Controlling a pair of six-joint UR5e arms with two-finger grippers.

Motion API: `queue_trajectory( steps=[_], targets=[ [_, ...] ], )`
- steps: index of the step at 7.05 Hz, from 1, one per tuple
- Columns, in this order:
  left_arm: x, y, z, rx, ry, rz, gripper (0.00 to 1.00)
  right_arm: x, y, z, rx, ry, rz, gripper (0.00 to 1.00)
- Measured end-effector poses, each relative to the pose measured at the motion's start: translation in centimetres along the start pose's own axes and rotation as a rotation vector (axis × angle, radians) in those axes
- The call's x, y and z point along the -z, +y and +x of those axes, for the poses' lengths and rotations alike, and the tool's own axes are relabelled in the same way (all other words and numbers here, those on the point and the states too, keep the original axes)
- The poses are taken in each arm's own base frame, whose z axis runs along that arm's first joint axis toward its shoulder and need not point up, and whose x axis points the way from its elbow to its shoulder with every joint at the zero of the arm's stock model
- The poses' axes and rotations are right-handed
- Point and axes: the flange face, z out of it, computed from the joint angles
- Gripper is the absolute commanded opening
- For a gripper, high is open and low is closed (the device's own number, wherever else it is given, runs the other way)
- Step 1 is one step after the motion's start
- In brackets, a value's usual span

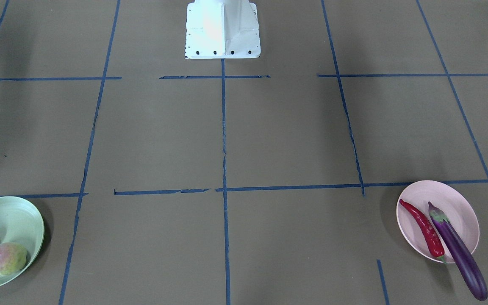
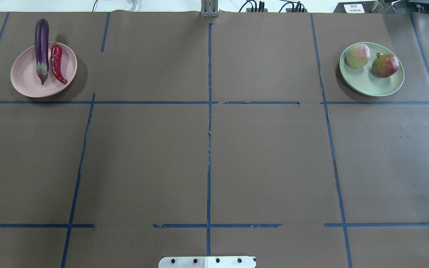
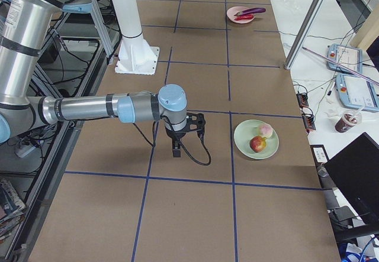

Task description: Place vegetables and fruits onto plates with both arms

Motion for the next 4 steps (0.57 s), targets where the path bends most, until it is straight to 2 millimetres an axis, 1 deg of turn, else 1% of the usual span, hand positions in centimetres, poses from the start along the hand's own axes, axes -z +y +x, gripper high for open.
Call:
queue_trajectory(
  steps=[2, 4],
  targets=[
    [0.8, -0.32, 0.66, -0.009, -0.007, 0.012, 1.0, 0.09, -0.05, -0.11, 0.003, 0.0, 0.003, 1.0],
    [0.64, 0.04, 0.54, -0.003, -0.006, 0.008, 1.0, 0.0, -0.05, -0.02, 0.001, -0.001, 0.001, 1.0]
  ],
)
